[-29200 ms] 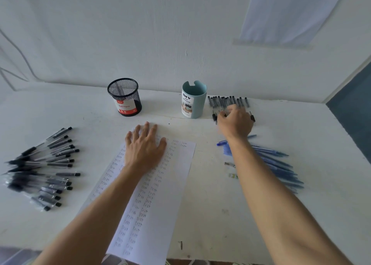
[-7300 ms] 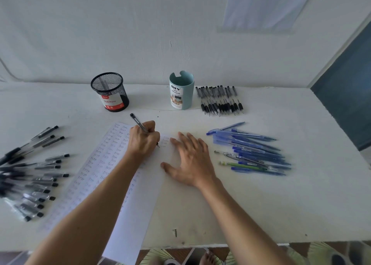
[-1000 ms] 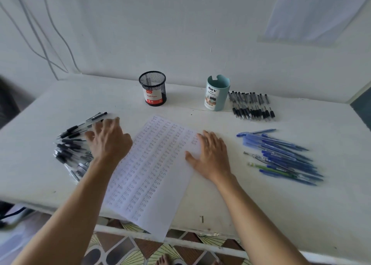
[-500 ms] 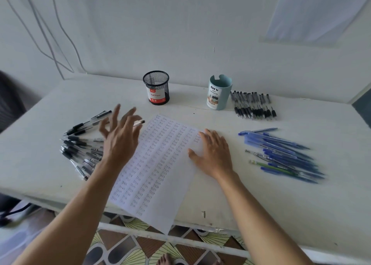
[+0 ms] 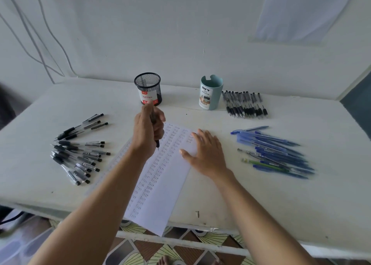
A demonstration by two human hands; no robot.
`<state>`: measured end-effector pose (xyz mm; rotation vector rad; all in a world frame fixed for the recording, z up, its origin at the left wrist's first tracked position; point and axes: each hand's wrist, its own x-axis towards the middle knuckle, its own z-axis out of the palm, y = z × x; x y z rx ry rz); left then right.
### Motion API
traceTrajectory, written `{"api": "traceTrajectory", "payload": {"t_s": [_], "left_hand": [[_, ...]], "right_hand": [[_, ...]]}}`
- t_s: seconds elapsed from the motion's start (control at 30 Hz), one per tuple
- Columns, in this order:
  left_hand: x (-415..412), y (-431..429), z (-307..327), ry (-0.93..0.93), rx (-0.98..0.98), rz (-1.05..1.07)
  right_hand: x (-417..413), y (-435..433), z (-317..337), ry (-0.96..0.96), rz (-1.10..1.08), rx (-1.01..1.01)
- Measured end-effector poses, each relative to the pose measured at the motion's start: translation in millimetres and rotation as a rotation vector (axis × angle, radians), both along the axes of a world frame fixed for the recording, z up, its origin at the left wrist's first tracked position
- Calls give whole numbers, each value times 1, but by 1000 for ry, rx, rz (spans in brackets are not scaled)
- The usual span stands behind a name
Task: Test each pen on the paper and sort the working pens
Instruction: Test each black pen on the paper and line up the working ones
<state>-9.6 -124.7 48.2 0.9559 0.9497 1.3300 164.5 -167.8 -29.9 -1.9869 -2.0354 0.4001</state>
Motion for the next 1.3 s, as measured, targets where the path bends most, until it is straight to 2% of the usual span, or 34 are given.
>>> {"api": "traceTrajectory", "payload": {"t_s": [0.17, 0.33, 0.5, 0.57, 0.7, 0.83, 0.9, 1.13, 1.3], "left_hand": [[4, 1, -1, -171, -60, 2], [14, 13, -19, -88, -71, 99], [26, 17, -34, -265, -178, -14], [32, 21, -39, -274, -206, -35], [44, 27, -47, -16, -138, -12], [47, 28, -51, 429, 6, -29], [49, 26, -50, 559, 33, 7], [50, 27, -55, 645, -29, 64], [46, 32, -61, 775, 60, 19]], "right_hand": [[13, -1, 4, 104, 26, 0], [35, -9, -3, -23, 44, -8], [35, -12, -3, -94, 72, -35], [34, -11, -1, -101, 74, -43], [34, -10, 0, -104, 71, -67], [33, -9, 0, -97, 61, -63], [33, -9, -1, -106, 59, -57], [33, -8, -3, -110, 51, -35], [34, -8, -5, -108, 50, -23]]}}
